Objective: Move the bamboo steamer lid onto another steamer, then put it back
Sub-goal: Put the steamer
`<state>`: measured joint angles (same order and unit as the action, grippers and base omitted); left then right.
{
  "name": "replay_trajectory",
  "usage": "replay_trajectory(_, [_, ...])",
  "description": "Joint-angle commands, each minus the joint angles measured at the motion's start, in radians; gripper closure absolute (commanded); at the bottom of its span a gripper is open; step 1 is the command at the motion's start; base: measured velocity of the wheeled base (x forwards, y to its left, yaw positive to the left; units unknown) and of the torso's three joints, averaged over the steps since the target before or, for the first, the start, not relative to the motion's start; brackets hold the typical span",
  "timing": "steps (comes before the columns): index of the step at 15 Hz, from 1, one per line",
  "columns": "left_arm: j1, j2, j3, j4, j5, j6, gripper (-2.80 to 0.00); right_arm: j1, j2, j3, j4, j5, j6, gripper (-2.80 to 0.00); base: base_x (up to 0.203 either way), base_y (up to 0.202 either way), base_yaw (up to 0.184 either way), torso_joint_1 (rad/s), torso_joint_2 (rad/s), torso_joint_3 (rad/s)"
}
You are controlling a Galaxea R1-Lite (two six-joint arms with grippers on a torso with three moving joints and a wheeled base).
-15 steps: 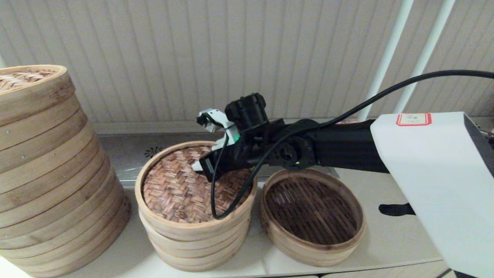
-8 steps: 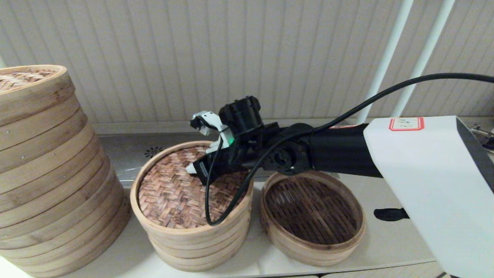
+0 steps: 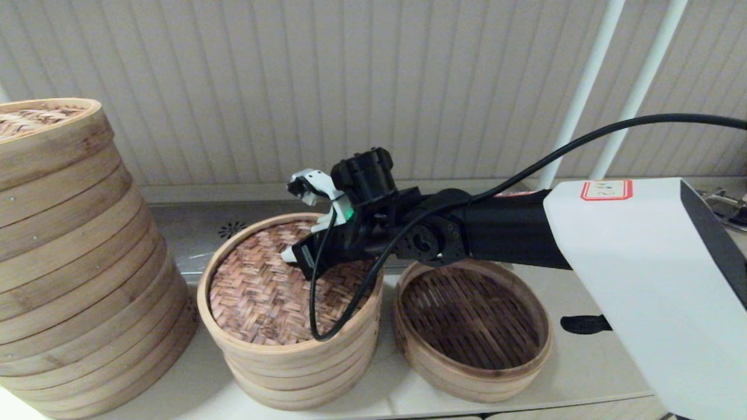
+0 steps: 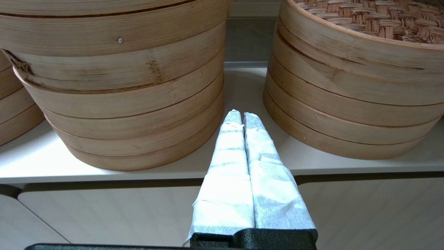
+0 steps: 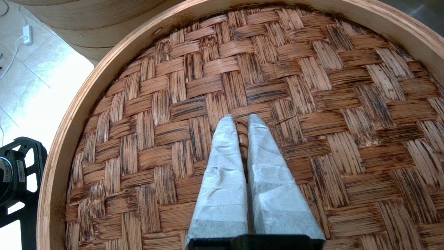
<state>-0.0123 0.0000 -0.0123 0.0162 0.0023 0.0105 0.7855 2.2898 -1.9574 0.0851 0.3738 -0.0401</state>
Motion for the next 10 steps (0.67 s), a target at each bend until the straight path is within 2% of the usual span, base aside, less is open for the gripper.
replay_trajectory(1, [0.0, 0.002, 0.0, -0.001, 0.001, 0.0, 0.0, 0.0, -0.003, -0.001, 0.002, 0.001, -0.002, 0.0, 0.0, 0.0, 0.0, 0.0, 0.0, 0.0])
replay_trajectory(10, [0.0, 0.002, 0.0, 0.001, 0.001, 0.0, 0.0, 0.001, -0.004, -0.006, -0.057, -0.009, 0.002, 0.0, 0.0, 0.0, 0.0, 0.0, 0.0, 0.0])
